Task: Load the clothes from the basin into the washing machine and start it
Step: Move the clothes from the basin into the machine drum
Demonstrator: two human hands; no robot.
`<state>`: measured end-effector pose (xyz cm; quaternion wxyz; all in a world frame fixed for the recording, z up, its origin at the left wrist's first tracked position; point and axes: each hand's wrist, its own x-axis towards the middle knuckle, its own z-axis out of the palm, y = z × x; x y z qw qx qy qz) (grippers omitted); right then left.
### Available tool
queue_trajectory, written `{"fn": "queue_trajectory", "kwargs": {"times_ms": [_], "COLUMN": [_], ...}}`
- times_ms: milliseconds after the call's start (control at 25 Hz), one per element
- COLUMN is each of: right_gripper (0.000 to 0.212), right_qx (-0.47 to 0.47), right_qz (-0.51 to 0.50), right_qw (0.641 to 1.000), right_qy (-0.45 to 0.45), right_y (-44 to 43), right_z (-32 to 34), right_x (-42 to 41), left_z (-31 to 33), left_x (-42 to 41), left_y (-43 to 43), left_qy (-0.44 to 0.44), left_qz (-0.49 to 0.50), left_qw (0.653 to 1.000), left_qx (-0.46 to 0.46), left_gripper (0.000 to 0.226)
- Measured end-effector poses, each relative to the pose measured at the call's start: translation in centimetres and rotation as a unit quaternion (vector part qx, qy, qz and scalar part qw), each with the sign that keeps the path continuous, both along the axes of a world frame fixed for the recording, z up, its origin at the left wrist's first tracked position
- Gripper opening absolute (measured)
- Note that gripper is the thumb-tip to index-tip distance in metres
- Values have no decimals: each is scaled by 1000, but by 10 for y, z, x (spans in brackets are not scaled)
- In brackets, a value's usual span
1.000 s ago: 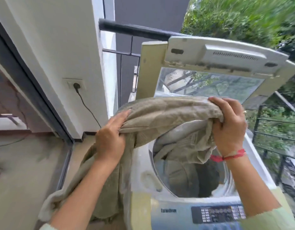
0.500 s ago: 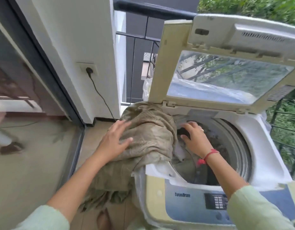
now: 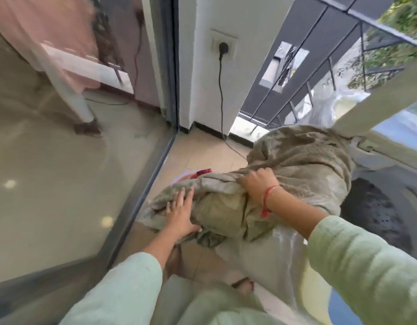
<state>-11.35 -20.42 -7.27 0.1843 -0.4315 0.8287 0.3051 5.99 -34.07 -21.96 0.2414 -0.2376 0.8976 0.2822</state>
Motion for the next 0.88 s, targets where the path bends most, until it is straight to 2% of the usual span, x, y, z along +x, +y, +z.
{"fn": "queue_trajectory", "kwargs": {"times_ms": [120,200,240,320,360,440,520,600,640,680,760,800,840,880], "right_gripper": [38,32,29,31,33,38,45,41,40,49,79,89,92,84], "right_qx": [-134,-178,-191,-211,-224,-311,-445,-548,-565,-539,-338,-259,-227,-217], "right_qz": [38,68,75,58,38,-16,-25,-14,-29,-61,-150,-165,-159,-152], "right_qw": [990,982,979,976,974,950,894,828,819,840,910,929,946,957], "right_qy": [1,-4,-6,-5,-1,2,40,116,91,8,-187,-206,-170,-117], "right_y": [16,28,32,36,36,39,50,62,69,76,85,88,91,93], "right_z": [19,39,49,67,74,96,120,133,130,121,100,91,81,71], "right_x": [-7,-13,-15,-20,-25,-34,-40,-36,-37,-38,-43,-49,-53,-56], "left_z": [-1,-3,-1,13,27,69,127,184,204,213,220,217,209,201], "left_x": [-19,-32,-38,-45,-49,-59,-64,-67,-70,-75,-79,-77,-71,-64], "left_y": [4,4,5,2,-3,-20,-46,-70,-81,-91,-104,-106,-108,-110], "left_qy": [47,82,119,212,244,300,400,503,522,522,492,472,445,416], "left_qz": [46,70,72,90,115,145,146,127,119,111,65,33,6,-5], "left_qw": [998,993,987,964,956,943,903,844,825,821,838,849,863,878], "left_qx": [24,52,82,129,114,23,-55,-140,-179,-204,-225,-234,-239,-239], "left_gripper": [131,121,104,51,37,36,38,33,32,33,37,40,45,49]}}
